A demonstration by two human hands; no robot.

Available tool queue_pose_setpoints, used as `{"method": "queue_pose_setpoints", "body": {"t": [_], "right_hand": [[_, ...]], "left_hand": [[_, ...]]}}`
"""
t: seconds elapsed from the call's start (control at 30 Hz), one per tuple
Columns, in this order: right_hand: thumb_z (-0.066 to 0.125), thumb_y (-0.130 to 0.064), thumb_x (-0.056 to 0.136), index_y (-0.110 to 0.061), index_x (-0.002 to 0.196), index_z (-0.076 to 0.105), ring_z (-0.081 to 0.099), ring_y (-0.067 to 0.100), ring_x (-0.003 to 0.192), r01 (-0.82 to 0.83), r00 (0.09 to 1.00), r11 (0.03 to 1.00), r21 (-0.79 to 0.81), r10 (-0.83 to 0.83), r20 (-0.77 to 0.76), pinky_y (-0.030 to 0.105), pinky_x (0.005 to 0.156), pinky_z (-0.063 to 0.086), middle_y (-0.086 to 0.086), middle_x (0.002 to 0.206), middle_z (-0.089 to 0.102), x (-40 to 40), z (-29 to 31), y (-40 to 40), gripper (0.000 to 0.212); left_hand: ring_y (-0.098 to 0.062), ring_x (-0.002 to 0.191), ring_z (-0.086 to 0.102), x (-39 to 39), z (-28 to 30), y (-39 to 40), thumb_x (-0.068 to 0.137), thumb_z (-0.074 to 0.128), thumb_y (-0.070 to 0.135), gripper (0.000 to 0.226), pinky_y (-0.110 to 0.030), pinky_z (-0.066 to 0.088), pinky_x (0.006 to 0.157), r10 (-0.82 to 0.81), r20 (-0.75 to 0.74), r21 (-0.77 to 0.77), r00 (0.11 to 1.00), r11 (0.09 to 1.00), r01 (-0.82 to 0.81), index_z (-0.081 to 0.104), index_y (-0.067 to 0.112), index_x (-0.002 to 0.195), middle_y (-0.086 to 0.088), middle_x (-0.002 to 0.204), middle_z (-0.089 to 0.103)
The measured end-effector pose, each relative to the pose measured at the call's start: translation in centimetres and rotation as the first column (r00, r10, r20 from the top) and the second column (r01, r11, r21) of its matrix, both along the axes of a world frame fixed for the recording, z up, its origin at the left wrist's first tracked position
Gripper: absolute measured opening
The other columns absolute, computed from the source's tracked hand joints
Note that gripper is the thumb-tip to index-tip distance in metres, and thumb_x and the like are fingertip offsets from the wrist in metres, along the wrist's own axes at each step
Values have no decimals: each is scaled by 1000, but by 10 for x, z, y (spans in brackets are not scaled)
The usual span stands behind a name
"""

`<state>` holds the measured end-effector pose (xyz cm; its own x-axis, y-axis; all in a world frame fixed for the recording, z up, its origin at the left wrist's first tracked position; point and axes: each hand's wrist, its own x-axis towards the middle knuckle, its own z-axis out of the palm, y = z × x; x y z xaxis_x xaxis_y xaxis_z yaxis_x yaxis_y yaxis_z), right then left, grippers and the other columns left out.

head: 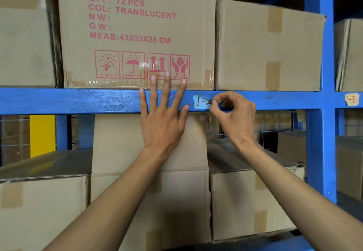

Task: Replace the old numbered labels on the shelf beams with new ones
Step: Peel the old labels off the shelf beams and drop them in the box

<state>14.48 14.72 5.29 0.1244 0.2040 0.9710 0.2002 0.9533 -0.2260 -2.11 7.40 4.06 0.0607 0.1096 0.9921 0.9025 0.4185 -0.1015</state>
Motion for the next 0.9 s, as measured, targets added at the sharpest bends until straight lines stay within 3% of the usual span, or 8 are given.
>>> {"method": "queue_pose_setpoints", "body": {"t": [0.2, 0.5, 0.6, 0.73, 0.9], "right_hand": [[73, -10, 76, -14, 78, 70, 59, 7, 62, -106, 994, 994, 16, 106, 5, 23, 67, 53, -8, 66, 65, 16, -7, -9, 5], [76, -3, 80, -6, 88, 74, 59, 8, 68, -389, 920, 883, -264, 388, -59, 16, 65, 53, 8, 80, 72, 61, -31, -2, 9], [77, -1, 80, -7, 88, 74, 58, 0, 66, -406, 910, 848, -341, 408, -70, 12, 64, 51, -1, 75, 72, 85, -50, 11, 10], [76, -1, 80, -16, 80, 74, 58, -6, 61, -401, 907, 780, -480, 412, -88, 7, 59, 47, -15, 63, 70, 117, -93, 32, 16], [72, 10, 79, -16, 73, 72, 57, -2, 53, -360, 916, 668, -652, 387, -110, 10, 57, 49, -9, 58, 66, 152, -169, 59, 27]], "left_hand": [[-33, 153, 7, 0, -1, 1, 103, 21, 53, 56, -54, 7, 123, 11, 4, 2, 1000, 1000, -11, 14, 37, 156, -2, 167, 14], [-32, 154, 2, 11, -5, 1, 103, 22, 52, 55, -55, 2, 122, 23, 125, -29, 992, 999, -19, 11, 39, 155, -3, 167, 8], [-36, 153, -2, 27, -18, 7, 100, 30, 52, 61, -58, -3, 119, -42, 191, -35, 981, 998, 49, 10, 38, 156, -8, 167, 4], [-34, 153, -5, 67, -78, 29, 96, 36, 51, 67, -58, -1, 119, -149, 184, -188, 971, 965, 184, 10, 38, 156, -9, 167, -3], [-27, 153, -8, 116, -181, 63, 96, 35, 52, 64, -52, 3, 124, -228, 354, -482, 907, 787, 386, 18, 35, 155, -7, 167, -5]]}}
